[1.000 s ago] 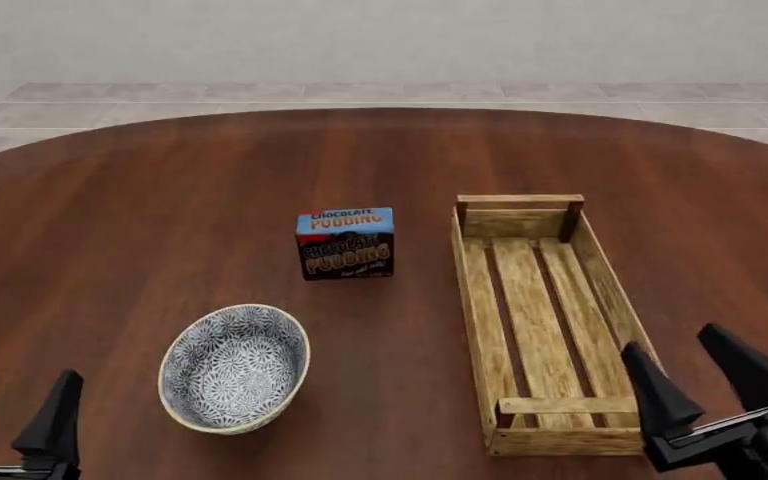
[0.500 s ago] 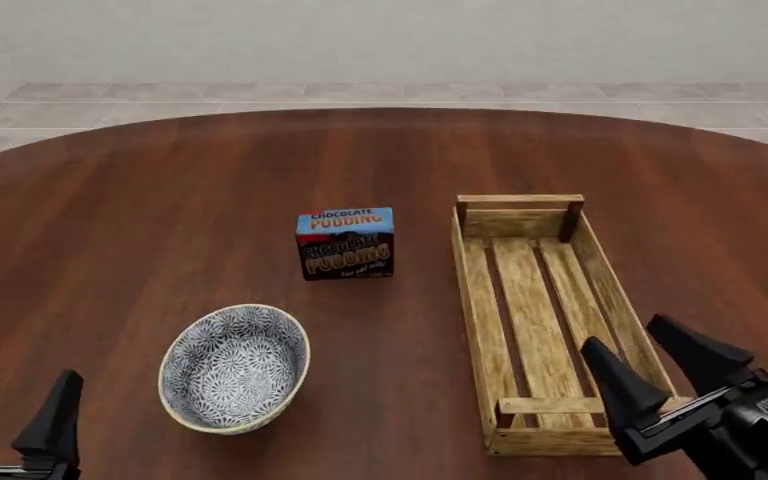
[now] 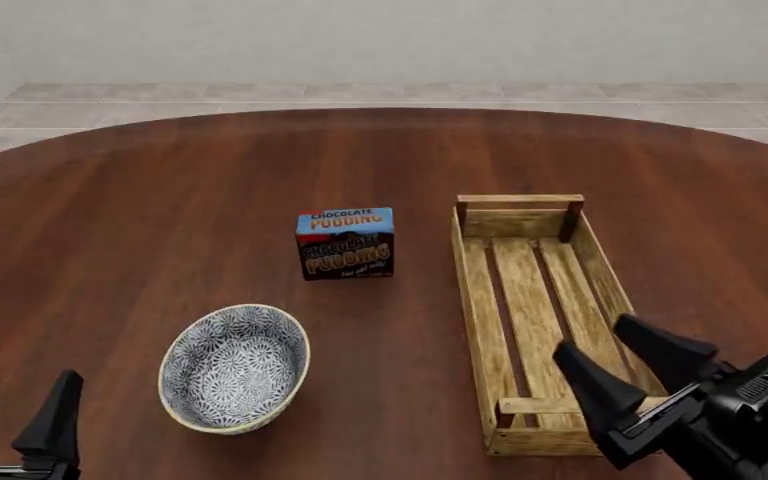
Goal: Pick up the bowl on the left and put it in the tray.
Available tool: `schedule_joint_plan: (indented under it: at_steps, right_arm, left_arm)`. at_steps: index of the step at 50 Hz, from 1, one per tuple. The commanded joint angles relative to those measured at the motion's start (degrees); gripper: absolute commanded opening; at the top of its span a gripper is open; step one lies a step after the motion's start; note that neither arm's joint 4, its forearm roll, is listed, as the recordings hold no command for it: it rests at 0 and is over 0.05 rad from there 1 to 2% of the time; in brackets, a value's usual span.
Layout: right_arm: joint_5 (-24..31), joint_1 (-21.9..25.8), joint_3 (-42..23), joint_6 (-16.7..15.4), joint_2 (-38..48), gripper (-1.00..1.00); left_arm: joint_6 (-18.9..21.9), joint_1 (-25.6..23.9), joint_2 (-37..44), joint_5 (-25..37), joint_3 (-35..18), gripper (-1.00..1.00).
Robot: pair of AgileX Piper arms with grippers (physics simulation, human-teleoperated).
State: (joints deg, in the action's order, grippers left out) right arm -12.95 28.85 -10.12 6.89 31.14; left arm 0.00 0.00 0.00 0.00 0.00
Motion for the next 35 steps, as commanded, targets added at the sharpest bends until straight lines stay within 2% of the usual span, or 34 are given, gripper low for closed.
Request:
schedule_joint_plan:
  at_steps: [1,2,6,8,11,12,22,25,30,35]
  right_arm:
    - [2.6,3.6,-2.4,2.4,1.5,1.0]
    - [2.8,3.9,-2.5,2.4,1.7,1.0]
    - [3.0,5.3,-3.5,6.9,5.2,1.0]
    - [4.6,5.9,-4.3,5.5,3.8,1.0]
    - [5.5,6.3,-5.1,6.2,3.8,1.0]
    - [5.9,6.5,-5.5,5.1,3.8,1.0]
    - [8.0,8.9,-7.3,6.6,4.7,1.0]
    - [8.5,9.5,-8.0,5.4,5.5,1.0]
    - [8.9,10.2,-9.0,6.1,7.2,1.0]
    - [9.4,11.5,-9.7,4.9,8.6,1.0]
  left_arm:
    - [0.0,0.0,0.0,0.0,0.0,1.0]
    - [0.0,0.0,0.0,0.0,0.0,1.0]
    - [0.0,0.0,0.0,0.0,0.0,1.0]
    - [0.0,0.0,0.0,0.0,0.0,1.0]
    - [0.0,0.0,0.0,0.0,0.0,1.0]
    - [0.0,0.0,0.0,0.0,0.0,1.0]
    - [0.0,0.0,0.0,0.0,0.0,1.0]
    - [0.0,0.0,0.0,0.0,0.0,1.0]
    - [0.0,0.0,0.0,0.0,0.0,1.0]
    - [0.0,0.0,0.0,0.0,0.0,1.0]
